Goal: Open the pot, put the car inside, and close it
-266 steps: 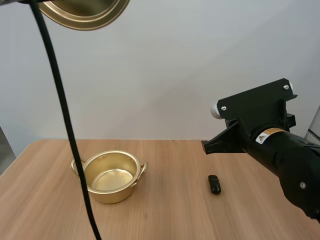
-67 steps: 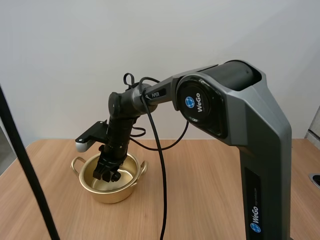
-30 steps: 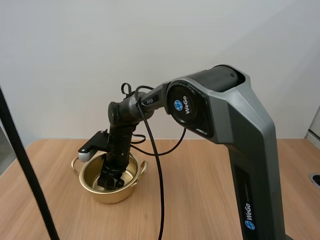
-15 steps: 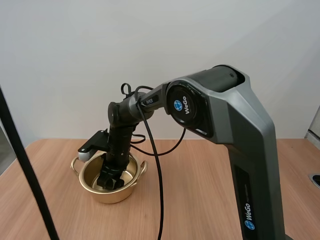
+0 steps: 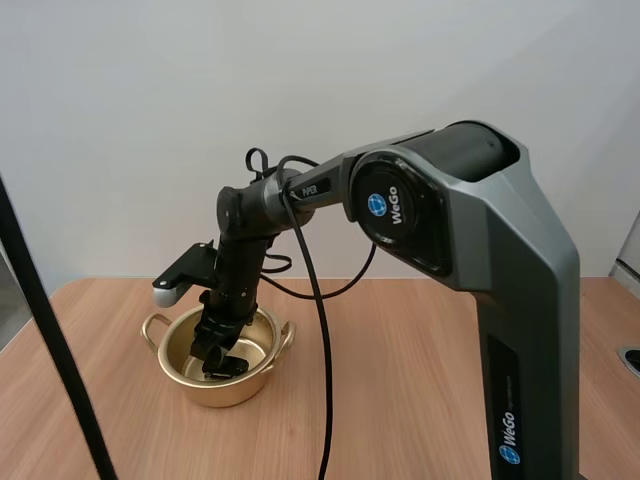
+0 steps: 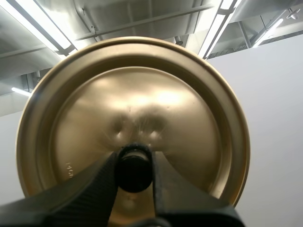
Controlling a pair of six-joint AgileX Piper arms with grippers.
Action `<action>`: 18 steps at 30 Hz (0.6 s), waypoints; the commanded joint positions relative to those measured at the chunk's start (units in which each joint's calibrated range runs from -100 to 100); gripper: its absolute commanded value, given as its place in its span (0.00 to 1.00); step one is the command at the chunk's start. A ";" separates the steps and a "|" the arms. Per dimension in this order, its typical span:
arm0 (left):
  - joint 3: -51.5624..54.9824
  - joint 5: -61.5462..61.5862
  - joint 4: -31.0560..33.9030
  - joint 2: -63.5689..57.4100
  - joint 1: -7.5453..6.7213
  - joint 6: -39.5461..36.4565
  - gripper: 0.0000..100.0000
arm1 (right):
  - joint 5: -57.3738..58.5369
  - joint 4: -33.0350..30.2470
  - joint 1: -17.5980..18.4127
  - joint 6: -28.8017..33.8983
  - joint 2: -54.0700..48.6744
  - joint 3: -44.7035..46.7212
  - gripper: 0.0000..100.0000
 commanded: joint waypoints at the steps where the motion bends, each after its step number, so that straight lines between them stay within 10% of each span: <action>1: -0.01 0.18 -0.06 -0.04 0.02 0.02 0.00 | -0.44 0.20 0.01 0.04 -4.93 -0.03 0.74; 11: -0.01 0.91 -0.06 -0.04 0.02 0.02 0.00 | -0.51 -0.03 -1.33 1.22 -19.83 -0.03 0.65; 14: -0.01 0.91 -0.06 -0.04 0.02 0.02 0.00 | -0.51 -0.03 -3.21 1.34 -23.41 -0.03 0.38; 16: -0.01 1.09 -0.06 -0.04 0.02 0.02 0.00 | -0.65 -0.03 -5.51 1.34 -26.34 -0.03 0.03; 18: -0.01 1.28 -0.06 -0.04 0.02 0.02 0.00 | -0.65 -0.03 -7.52 1.92 -28.86 -0.03 0.00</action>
